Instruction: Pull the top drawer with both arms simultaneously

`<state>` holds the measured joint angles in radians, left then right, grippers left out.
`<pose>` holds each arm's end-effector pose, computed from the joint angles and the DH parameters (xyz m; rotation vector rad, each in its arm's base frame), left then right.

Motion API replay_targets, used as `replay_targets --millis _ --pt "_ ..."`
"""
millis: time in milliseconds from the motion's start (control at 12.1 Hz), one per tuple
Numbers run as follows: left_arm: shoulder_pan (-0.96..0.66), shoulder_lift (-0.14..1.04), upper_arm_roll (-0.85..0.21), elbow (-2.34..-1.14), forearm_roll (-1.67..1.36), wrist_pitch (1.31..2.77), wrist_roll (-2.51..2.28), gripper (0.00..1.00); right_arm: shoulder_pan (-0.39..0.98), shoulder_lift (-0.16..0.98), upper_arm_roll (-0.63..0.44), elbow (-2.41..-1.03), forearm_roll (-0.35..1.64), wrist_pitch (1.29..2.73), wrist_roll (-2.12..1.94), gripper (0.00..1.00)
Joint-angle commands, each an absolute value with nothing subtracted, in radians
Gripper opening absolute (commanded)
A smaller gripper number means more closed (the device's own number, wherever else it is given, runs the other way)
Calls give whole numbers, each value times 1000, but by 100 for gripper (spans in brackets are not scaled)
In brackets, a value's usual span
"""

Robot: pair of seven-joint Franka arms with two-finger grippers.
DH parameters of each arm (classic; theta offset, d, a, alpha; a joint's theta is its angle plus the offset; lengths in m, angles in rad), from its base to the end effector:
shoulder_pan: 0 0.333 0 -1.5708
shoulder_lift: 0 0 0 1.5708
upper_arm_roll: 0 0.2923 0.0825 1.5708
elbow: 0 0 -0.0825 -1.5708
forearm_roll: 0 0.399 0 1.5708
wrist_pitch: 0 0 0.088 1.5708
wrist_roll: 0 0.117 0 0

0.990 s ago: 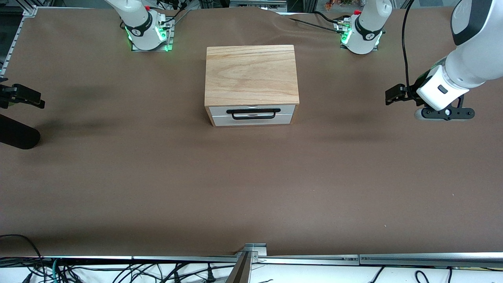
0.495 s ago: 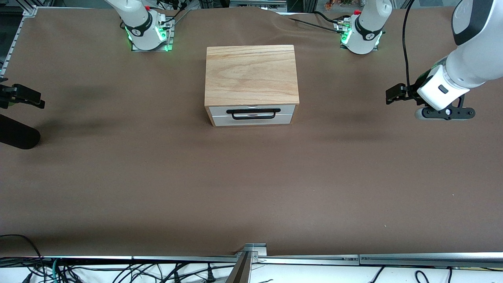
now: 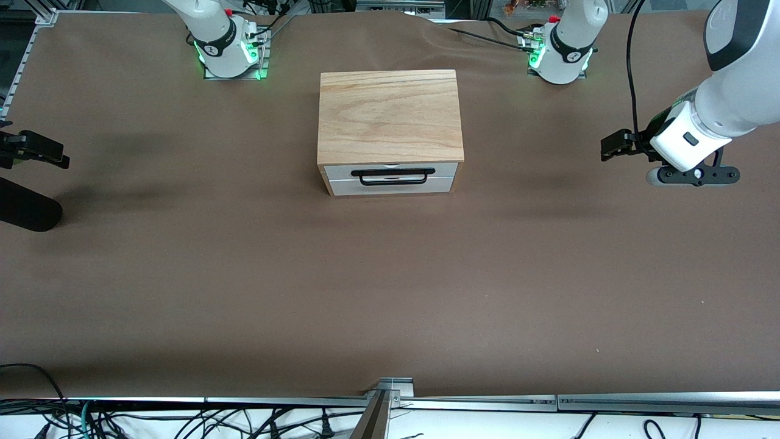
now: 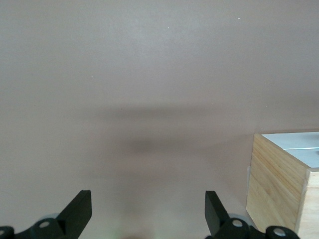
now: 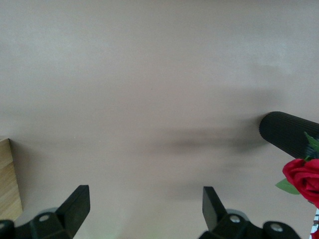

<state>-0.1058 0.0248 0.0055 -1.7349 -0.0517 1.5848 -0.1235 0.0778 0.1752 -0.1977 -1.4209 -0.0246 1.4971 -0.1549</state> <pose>0.5600 -0.0624 0.4989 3.0973 0.0441 -0.2788 0.6048 -0.0664 0.5557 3.0917 0.0551 -0.1590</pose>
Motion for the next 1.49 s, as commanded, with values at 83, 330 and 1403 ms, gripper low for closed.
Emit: replay_targets --millis 83,330,1403 --pt "-106 101 9 -1638 -41 1562 -116 100 75 201 -192 -1413 -15 1496 -150 100" --pt "-120 153 5 -1637 -43 1572 -104 100 80 285 -189 -1413 64 1496 -160 100" --pt "-118 278 -104 -2043 -838 2129 363 100 112 597 -187 -1681 1213 1651 -522 100"
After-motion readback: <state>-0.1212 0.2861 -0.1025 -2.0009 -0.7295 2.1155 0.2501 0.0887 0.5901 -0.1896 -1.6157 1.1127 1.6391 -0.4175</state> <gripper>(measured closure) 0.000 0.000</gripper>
